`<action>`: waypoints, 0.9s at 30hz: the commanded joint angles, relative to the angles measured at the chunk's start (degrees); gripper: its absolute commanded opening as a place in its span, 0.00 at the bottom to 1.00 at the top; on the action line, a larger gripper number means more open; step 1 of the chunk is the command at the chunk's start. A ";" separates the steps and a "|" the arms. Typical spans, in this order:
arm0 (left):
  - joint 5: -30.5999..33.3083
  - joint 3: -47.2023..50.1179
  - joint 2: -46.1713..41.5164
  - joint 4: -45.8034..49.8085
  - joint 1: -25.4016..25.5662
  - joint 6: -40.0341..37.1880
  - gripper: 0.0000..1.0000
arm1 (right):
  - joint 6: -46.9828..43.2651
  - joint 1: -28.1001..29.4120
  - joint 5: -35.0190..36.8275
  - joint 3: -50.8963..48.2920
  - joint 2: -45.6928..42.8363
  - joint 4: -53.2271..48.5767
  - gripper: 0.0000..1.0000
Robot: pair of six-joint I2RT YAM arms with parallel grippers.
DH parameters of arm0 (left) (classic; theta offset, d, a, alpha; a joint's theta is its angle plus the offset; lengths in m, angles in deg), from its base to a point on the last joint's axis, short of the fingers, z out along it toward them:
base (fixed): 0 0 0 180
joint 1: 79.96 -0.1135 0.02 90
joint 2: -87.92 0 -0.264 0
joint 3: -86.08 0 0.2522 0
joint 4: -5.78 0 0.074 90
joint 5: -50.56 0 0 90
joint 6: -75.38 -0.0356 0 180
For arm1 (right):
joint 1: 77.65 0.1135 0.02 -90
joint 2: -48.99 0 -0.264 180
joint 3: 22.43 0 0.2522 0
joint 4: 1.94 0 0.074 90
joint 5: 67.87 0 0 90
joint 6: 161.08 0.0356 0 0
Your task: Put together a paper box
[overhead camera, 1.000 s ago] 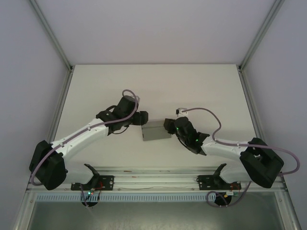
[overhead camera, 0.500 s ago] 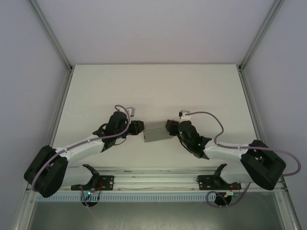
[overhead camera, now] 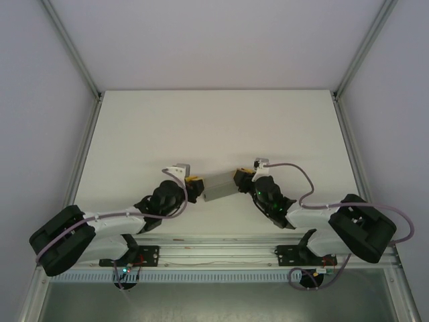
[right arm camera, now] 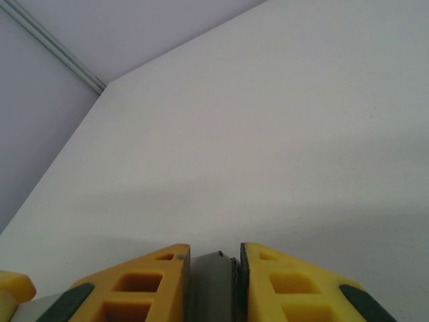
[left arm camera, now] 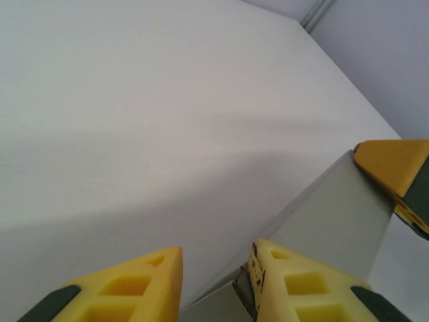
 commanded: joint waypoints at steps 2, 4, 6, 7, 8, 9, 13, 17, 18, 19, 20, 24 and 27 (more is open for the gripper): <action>14.61 3.45 1.26 15.49 5.08 -3.29 0.31 | -2.49 0.48 -2.44 -4.39 2.44 -16.27 0.24; 16.91 3.43 1.05 16.06 5.96 -3.21 0.32 | -2.81 0.45 -2.34 -4.67 1.66 -16.26 0.24; 17.01 3.61 0.96 15.74 6.14 -3.28 0.32 | -3.02 0.46 -1.80 -4.89 0.97 -16.43 0.24; 17.07 3.61 1.04 15.66 6.19 -3.41 0.31 | -3.10 0.43 -1.77 -4.89 0.68 -16.63 0.24; 17.00 3.49 1.16 15.90 6.26 -3.40 0.32 | -3.12 0.46 -1.89 -4.77 0.33 -17.00 0.24; 17.02 3.12 1.30 16.30 6.26 -3.35 0.32 | -3.12 0.51 -1.90 -4.56 -0.08 -17.56 0.24; 15.78 0.89 0.63 18.38 6.27 -3.95 0.33 | -3.16 0.48 -2.03 -2.15 -2.84 -20.99 0.24; 16.26 -4.72 -2.27 23.30 6.28 -3.87 0.50 | -3.12 0.44 -1.11 4.23 -7.20 -30.34 0.33; 16.81 -7.03 -3.18 25.50 6.21 -3.20 0.51 | -3.37 0.39 -1.11 5.81 -8.38 -32.16 0.35; 17.48 -9.26 -3.82 27.84 6.19 -2.43 0.53 | -3.39 0.45 -0.67 6.99 -9.18 -33.37 0.37; 17.64 -11.51 -4.38 30.11 6.12 -1.98 0.63 | -3.00 0.42 0.02 8.09 -9.70 -34.58 0.41; 17.75 -20.73 -5.40 39.46 5.12 -0.78 0.82 | -3.18 0.37 1.99 12.70 -11.47 -38.87 0.57; 16.05 -25.76 -5.29 44.65 2.48 -0.02 1.00 | -4.18 0.17 3.69 16.17 -11.50 -42.40 0.61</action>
